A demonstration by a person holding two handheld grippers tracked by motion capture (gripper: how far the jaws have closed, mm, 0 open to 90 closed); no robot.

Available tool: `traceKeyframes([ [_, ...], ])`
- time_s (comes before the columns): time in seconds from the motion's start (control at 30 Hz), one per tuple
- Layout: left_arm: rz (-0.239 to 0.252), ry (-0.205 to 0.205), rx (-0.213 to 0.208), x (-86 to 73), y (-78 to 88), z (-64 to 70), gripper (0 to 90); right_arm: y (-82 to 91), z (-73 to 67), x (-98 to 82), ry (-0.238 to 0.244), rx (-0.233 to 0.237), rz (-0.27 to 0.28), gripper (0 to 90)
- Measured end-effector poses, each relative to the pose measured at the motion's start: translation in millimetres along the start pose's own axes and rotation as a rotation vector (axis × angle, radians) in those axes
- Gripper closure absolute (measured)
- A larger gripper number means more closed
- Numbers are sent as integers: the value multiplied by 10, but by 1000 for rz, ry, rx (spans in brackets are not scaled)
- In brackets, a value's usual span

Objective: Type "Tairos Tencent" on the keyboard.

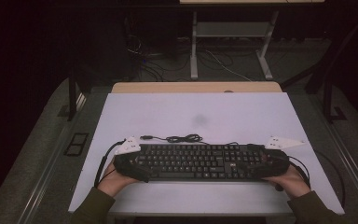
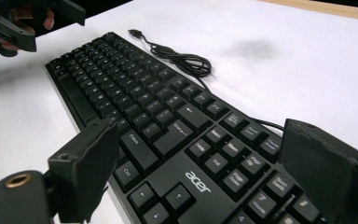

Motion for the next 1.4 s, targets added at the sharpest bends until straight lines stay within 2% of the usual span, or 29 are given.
traceKeyframes([
  [0.43,-1,2,-4,5,-20,11,0,-125,-72,89,-6,23,-24,117],
  [0.63,1,0,-6,10,-26,14,0,-190,-105,137,8,25,-23,117],
  [0.8,1,0,-6,11,-30,18,0,-250,-142,146,28,30,-48,132],
  [1.03,0,-2,-6,15,-37,20,0,-318,-196,187,36,39,-58,150],
  [1.1,0,-5,-8,15,-42,21,0,-343,-211,198,36,41,-63,163],
  [1.17,1,-4,-10,15,-48,25,0,-378,-239,206,37,54,-69,227],
  [1.4,-1,-7,-13,18,-61,37,0,-436,-271,196,29,76,-79,329],
])
Point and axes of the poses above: each handheld gripper's, and its own axes: y roughly backward along the jaws, x roughly out of its top, z roughly to its right, the point moved 5 cm from there along -y, roughly forward along the jaws, and after that the axes turned 13 degrees about -y, right-handed, at the moved point
